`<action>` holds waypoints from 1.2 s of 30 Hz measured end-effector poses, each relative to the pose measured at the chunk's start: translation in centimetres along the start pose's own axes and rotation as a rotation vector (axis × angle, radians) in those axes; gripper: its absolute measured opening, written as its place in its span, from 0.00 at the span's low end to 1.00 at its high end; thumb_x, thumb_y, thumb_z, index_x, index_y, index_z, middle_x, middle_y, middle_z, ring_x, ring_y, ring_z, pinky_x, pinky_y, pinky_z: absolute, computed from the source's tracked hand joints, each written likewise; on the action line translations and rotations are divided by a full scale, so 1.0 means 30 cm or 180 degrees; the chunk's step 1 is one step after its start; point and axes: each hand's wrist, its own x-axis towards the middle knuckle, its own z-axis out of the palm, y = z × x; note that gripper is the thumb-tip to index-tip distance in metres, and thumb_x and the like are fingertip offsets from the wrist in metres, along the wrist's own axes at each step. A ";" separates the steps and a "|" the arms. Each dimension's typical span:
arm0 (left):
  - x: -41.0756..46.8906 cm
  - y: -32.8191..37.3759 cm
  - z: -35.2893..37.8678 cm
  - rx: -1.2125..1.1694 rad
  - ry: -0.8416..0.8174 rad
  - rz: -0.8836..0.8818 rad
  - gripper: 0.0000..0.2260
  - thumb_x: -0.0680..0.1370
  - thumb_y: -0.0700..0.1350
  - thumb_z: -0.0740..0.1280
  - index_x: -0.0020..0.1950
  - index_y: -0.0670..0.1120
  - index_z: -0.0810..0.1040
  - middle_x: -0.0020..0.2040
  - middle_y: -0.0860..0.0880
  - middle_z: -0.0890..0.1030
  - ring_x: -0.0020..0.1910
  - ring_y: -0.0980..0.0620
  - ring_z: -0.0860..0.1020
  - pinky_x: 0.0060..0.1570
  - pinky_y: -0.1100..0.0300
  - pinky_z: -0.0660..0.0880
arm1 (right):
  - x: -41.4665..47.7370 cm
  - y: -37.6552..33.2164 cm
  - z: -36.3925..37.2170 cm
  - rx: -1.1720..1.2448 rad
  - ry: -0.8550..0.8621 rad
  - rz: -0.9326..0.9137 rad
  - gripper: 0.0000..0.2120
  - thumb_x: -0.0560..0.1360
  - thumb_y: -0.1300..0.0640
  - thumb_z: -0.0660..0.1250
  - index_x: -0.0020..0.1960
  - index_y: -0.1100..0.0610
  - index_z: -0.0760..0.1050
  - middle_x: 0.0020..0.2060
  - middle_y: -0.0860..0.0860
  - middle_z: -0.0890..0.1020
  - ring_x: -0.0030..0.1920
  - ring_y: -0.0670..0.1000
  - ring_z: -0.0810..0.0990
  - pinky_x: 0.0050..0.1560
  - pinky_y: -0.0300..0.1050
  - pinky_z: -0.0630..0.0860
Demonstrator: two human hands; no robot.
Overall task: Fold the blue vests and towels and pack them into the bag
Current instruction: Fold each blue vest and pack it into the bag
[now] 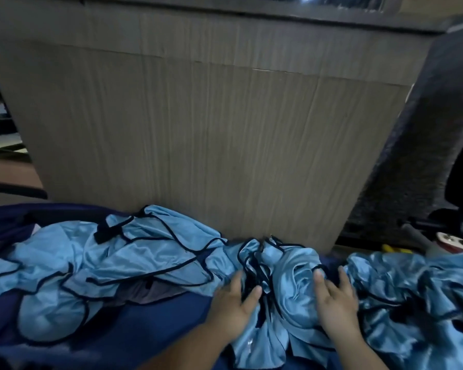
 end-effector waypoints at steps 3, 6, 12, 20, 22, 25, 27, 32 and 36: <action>-0.031 0.083 0.045 -0.1367 -0.0039 0.0020 0.43 0.71 0.74 0.52 0.78 0.58 0.40 0.76 0.50 0.64 0.72 0.52 0.67 0.69 0.60 0.62 | 0.015 0.044 0.062 0.0560 -0.0292 -0.0221 0.28 0.79 0.36 0.48 0.65 0.50 0.76 0.76 0.44 0.58 0.78 0.45 0.49 0.71 0.45 0.55; -0.028 0.151 0.079 -0.2167 0.0202 -0.0077 0.37 0.76 0.67 0.54 0.78 0.57 0.39 0.76 0.50 0.63 0.68 0.56 0.67 0.64 0.64 0.62 | 0.002 0.053 0.111 0.0551 -0.0476 -0.0233 0.17 0.81 0.44 0.59 0.40 0.54 0.76 0.59 0.48 0.77 0.70 0.46 0.67 0.57 0.44 0.67; -0.006 0.268 0.157 -0.2793 0.0227 -0.0260 0.42 0.72 0.73 0.55 0.80 0.56 0.46 0.78 0.49 0.59 0.75 0.48 0.62 0.71 0.54 0.62 | -0.052 0.060 0.063 0.1593 -0.0170 -0.0183 0.08 0.75 0.58 0.70 0.49 0.51 0.72 0.43 0.49 0.80 0.41 0.46 0.81 0.38 0.36 0.75; 0.039 0.567 0.301 -0.3089 -0.0242 0.0364 0.45 0.63 0.81 0.59 0.74 0.58 0.66 0.73 0.53 0.69 0.70 0.54 0.70 0.72 0.49 0.64 | -0.011 0.108 -0.259 0.1349 0.1032 -0.1126 0.04 0.71 0.54 0.69 0.40 0.47 0.74 0.40 0.50 0.77 0.42 0.45 0.77 0.46 0.42 0.74; 0.049 0.684 0.329 -0.3141 -0.0366 0.0555 0.45 0.63 0.80 0.61 0.74 0.57 0.67 0.73 0.52 0.70 0.71 0.52 0.70 0.72 0.48 0.64 | -0.004 0.106 -0.388 0.1219 0.1506 -0.1435 0.08 0.69 0.50 0.68 0.35 0.42 0.70 0.36 0.46 0.74 0.40 0.41 0.75 0.42 0.32 0.69; 0.050 0.841 0.376 -0.3016 -0.0865 0.0642 0.45 0.60 0.82 0.59 0.71 0.59 0.70 0.69 0.52 0.75 0.67 0.51 0.74 0.68 0.47 0.69 | 0.029 0.141 -0.560 0.1017 0.1761 -0.1526 0.16 0.73 0.59 0.71 0.34 0.41 0.72 0.40 0.47 0.76 0.41 0.40 0.76 0.42 0.33 0.68; 0.048 0.891 0.416 -0.2605 -0.1239 0.0555 0.47 0.57 0.84 0.58 0.70 0.61 0.71 0.68 0.52 0.76 0.66 0.50 0.75 0.67 0.47 0.70 | 0.077 0.196 -0.646 0.0576 0.1597 -0.1005 0.03 0.74 0.56 0.70 0.43 0.49 0.81 0.56 0.52 0.78 0.53 0.49 0.79 0.48 0.40 0.69; 0.075 0.869 0.503 -0.0109 -0.0555 0.0490 0.44 0.68 0.79 0.38 0.75 0.56 0.64 0.76 0.49 0.62 0.74 0.44 0.59 0.73 0.47 0.57 | 0.118 0.365 -0.747 -0.0399 0.1685 0.0545 0.15 0.72 0.41 0.67 0.53 0.47 0.83 0.69 0.48 0.74 0.67 0.53 0.73 0.58 0.52 0.75; 0.076 0.832 0.537 0.0152 0.0608 0.1005 0.51 0.61 0.80 0.30 0.73 0.54 0.60 0.77 0.52 0.53 0.75 0.46 0.51 0.74 0.47 0.51 | 0.086 0.367 -0.753 0.0398 0.2727 0.0035 0.19 0.71 0.53 0.70 0.60 0.54 0.73 0.64 0.54 0.74 0.64 0.59 0.73 0.62 0.57 0.72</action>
